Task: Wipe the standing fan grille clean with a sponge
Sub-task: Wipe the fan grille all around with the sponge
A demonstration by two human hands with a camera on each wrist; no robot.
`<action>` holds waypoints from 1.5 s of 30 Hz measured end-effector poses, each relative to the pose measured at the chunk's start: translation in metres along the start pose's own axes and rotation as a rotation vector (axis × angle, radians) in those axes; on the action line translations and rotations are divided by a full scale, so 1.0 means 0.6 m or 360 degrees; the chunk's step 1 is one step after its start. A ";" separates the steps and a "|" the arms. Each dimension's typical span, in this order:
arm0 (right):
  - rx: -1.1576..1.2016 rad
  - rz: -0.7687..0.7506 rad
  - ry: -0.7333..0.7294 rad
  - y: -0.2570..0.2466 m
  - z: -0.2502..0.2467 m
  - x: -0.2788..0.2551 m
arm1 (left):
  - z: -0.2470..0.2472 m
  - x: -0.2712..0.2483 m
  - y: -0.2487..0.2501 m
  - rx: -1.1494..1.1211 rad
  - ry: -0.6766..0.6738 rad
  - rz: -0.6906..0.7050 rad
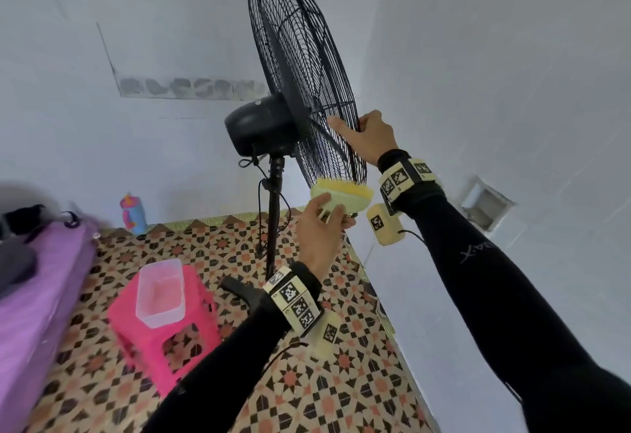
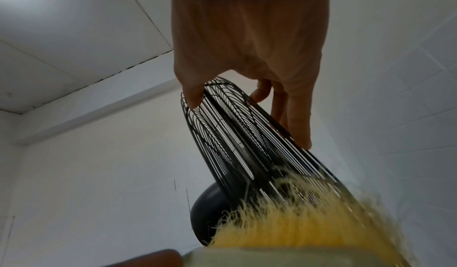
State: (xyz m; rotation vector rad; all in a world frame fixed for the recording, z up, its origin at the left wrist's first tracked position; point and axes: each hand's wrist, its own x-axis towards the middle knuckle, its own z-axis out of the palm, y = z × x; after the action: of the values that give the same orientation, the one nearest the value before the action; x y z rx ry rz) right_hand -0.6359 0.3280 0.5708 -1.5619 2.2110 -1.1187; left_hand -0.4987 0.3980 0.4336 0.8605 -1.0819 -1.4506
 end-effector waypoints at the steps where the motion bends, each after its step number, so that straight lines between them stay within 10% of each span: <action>1: 0.0000 -0.0003 -0.0002 0.001 0.000 0.001 | 0.005 -0.001 0.002 -0.0001 0.0042 0.0011; 7: -0.0026 -0.0028 -0.0026 0.009 -0.001 0.006 | -0.037 0.028 0.003 0.0097 0.0560 0.0176; 12: -0.0017 -0.0039 -0.0009 0.006 0.001 0.008 | -0.036 0.021 0.003 0.0097 -0.0045 0.0000; 18: 0.0006 -0.0014 -0.0011 0.014 -0.003 0.009 | -0.038 0.051 0.006 -0.0134 0.0420 0.0054; 23: 0.0022 0.0000 0.0006 0.015 0.000 0.011 | -0.059 0.048 0.006 0.0035 -0.0131 -0.0089; 28: 0.0078 0.0011 0.0052 0.017 0.000 0.008 | -0.063 0.101 0.019 -0.0227 0.0237 -0.0017; 33: 0.0202 0.0056 0.0159 0.024 0.000 0.017 | -0.059 0.128 0.032 -0.0362 0.0178 0.0196; 45: 0.0283 -0.0089 0.0664 -0.050 0.048 0.053 | -0.108 0.307 0.078 -0.0343 0.0081 -0.0100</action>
State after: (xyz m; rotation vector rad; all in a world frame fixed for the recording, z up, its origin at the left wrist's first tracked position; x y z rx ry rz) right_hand -0.6113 0.2826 0.5790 -1.4259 2.2365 -1.7416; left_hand -0.4520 0.2052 0.4655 0.7788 -0.8496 -1.5573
